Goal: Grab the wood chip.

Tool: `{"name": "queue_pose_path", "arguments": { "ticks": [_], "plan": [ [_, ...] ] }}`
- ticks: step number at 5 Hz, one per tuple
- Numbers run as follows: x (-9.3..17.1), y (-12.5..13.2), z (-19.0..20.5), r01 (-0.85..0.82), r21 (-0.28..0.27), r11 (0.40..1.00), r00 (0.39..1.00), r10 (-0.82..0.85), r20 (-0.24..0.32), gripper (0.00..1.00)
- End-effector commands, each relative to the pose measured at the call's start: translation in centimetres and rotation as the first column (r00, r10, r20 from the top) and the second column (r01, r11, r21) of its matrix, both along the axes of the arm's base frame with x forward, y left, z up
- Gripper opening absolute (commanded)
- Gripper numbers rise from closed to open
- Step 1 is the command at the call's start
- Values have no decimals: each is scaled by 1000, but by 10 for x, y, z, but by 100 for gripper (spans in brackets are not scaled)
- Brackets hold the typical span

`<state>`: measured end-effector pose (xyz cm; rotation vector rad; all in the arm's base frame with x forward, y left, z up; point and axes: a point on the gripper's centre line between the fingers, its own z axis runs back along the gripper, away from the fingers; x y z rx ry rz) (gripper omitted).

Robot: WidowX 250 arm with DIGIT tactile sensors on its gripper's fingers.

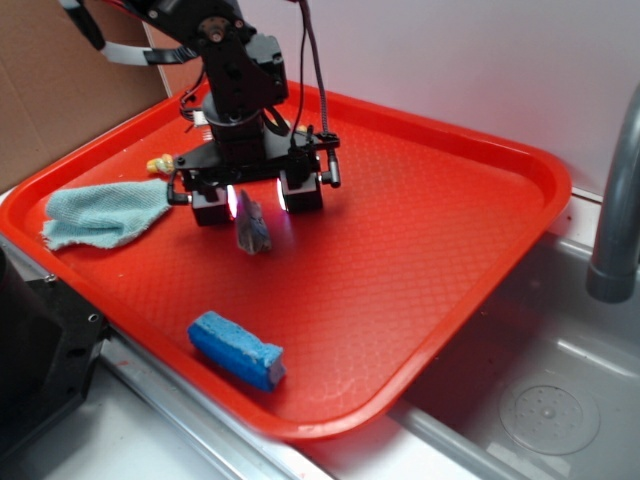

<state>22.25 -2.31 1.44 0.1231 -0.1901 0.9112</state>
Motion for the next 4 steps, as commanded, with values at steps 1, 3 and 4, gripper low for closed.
{"name": "queue_pose_path", "arguments": {
  "ticks": [1,3,4],
  "plan": [
    [-11,7,-9,31,6,1000,999,-31,-42,0],
    [-2,13,15,8,-20,1000,1000,-8,-6,0],
    [6,14,58,102,-57,993,995,-100,25,0]
  ]
}}
